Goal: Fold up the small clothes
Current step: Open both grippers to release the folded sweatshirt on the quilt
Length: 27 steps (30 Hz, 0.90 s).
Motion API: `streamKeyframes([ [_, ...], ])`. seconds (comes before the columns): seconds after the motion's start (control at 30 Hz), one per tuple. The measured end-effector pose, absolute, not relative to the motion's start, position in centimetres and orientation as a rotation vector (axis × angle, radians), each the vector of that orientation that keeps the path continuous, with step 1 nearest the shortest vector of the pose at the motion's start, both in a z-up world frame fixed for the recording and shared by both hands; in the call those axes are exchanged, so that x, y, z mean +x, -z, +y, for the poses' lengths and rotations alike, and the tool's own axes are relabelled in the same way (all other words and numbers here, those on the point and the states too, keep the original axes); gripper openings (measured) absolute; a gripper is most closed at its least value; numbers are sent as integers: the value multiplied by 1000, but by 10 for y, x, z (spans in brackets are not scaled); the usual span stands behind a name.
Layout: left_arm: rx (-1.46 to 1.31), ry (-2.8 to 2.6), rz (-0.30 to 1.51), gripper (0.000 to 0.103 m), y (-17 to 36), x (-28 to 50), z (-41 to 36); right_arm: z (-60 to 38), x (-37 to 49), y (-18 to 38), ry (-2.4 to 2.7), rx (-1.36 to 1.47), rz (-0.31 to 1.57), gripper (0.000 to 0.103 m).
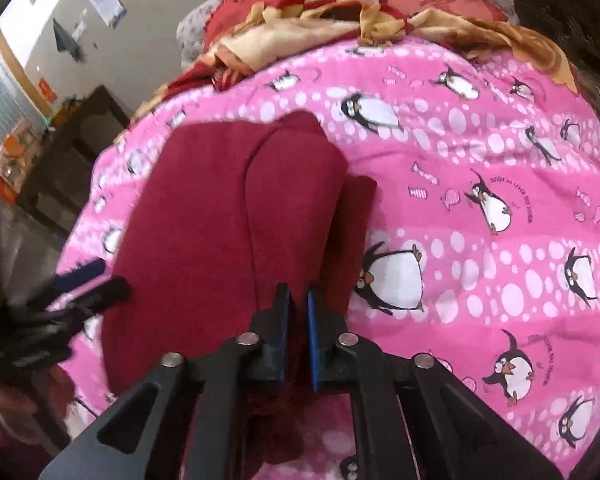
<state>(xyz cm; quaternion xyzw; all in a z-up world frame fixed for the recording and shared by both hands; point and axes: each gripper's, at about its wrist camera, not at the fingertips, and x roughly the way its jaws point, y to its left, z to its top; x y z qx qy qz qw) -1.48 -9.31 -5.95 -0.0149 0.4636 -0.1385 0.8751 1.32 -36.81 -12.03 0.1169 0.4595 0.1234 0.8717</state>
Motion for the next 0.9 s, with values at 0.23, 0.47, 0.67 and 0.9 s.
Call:
streamKeyframes([
  [0.23,-37,259,943,80,54,-16,-88,-344,-13,78,-354,188,872,25],
  [0.47,-43,220,916,80,48,-19,-81,-315,-16,117,-203,-42,972,25],
  [0.67,-24,213,887,80,41,-23,-81,-330,-20,126,-222,66,987,29],
  [0.9,-7,211,831,81,24,-30,-83,-326,-35,75,-210,81,813,34],
])
